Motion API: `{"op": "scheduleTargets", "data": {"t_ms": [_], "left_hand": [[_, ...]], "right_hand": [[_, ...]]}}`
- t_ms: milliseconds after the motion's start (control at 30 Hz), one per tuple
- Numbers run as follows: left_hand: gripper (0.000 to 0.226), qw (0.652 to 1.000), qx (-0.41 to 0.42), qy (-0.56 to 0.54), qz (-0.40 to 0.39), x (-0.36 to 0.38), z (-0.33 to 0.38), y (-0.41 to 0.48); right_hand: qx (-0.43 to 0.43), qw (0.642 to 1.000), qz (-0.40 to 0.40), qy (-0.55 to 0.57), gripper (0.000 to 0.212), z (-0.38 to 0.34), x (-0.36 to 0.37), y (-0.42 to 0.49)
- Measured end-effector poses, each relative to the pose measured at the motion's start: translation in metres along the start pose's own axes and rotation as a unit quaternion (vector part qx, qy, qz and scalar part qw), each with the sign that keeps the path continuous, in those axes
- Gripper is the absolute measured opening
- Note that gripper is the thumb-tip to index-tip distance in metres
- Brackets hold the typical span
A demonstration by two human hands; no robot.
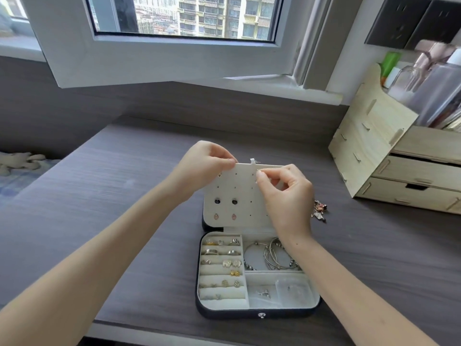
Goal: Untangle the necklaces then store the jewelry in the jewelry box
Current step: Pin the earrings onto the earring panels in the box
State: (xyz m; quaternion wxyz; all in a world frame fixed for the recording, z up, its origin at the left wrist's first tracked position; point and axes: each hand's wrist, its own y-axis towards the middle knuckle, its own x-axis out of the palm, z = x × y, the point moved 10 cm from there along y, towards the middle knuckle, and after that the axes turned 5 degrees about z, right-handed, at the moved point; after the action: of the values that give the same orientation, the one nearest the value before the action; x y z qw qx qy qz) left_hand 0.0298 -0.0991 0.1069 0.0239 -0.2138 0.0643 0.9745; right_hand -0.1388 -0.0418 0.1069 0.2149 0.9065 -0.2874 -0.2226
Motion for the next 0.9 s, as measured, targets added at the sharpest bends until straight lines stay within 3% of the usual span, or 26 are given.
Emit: {"op": "scheduleTargets", "data": {"t_ms": [267,433,500,600,700,900], "left_hand": [[0.021,0.999,0.032,0.005,0.014,-0.001,0.006,0.000],[0.021,0.997,0.068,0.015,0.025,-0.004,0.008,-0.001],[0.020,0.998,0.065,0.006,0.015,-0.005,0.006,0.000],[0.021,0.999,0.052,-0.004,0.001,-0.007,0.003,-0.001],[0.017,0.999,0.045,0.008,0.008,-0.007,-0.001,-0.001],[0.019,0.993,0.046,0.083,0.068,-0.002,-0.009,0.006]], "right_hand": [[-0.124,0.980,0.009,-0.153,0.014,-0.031,0.005,0.000],[-0.053,0.949,-0.147,-0.275,0.009,-0.024,0.022,0.018],[-0.047,0.939,-0.190,-0.283,0.016,-0.022,0.023,0.029],[-0.032,0.948,-0.221,-0.227,0.034,-0.013,0.012,0.042],[0.013,0.970,-0.196,-0.144,0.033,0.014,-0.025,0.062],[-0.007,0.904,-0.300,-0.304,0.011,0.091,-0.045,0.064]]}}
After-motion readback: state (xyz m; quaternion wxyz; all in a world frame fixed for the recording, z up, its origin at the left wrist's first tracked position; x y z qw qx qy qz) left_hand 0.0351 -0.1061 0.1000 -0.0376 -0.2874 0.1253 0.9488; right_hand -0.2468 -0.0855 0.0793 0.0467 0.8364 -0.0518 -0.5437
